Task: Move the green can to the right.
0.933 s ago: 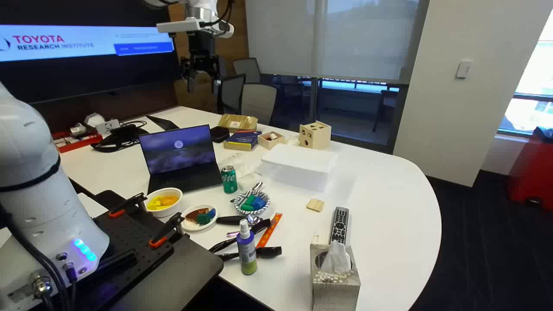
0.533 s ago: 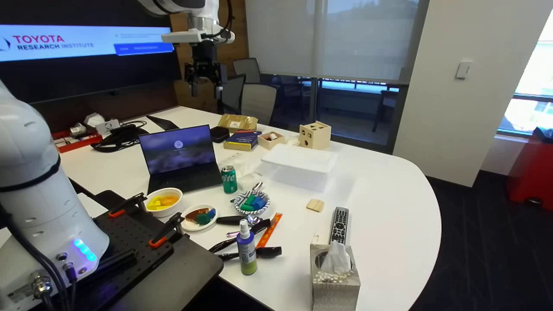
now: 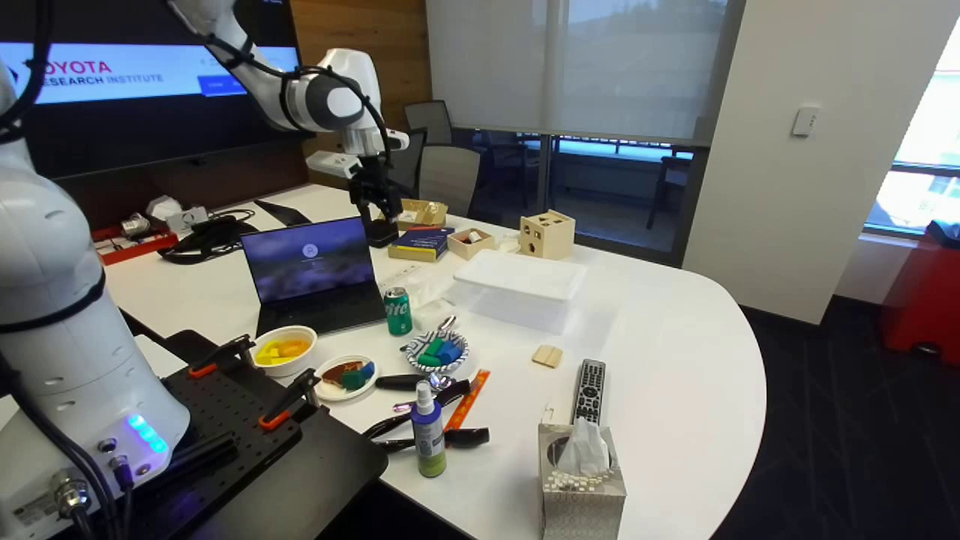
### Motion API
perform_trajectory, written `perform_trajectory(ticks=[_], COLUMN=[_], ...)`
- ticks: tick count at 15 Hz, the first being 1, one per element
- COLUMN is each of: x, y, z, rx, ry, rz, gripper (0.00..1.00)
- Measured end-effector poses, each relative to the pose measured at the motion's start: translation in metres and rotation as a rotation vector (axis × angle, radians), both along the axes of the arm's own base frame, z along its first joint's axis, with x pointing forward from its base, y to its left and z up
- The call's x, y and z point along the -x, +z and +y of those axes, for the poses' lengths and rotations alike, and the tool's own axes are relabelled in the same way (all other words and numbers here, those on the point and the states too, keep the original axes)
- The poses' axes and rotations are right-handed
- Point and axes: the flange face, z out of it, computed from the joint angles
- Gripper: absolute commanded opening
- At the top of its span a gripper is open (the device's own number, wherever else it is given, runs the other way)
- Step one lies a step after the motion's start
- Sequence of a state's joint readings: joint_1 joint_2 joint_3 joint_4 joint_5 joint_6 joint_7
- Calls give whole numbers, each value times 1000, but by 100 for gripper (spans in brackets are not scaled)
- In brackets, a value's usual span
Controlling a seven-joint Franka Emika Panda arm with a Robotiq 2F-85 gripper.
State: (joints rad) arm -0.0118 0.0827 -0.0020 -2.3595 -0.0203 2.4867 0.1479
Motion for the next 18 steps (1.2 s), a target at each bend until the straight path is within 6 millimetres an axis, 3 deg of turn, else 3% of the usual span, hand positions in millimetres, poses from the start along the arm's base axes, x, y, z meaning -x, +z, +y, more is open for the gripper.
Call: perform_trajectory(ticks=[3,6,12,18], x=[-5,-12,-36,-51], y=[-50,-85,-134,-181], z=[2,5,25,25], rx=[-10,-39,-104,-103], ry=[-49,-75,-74,-85], rz=[6,34,84,126], gripper=[100,100,100,100])
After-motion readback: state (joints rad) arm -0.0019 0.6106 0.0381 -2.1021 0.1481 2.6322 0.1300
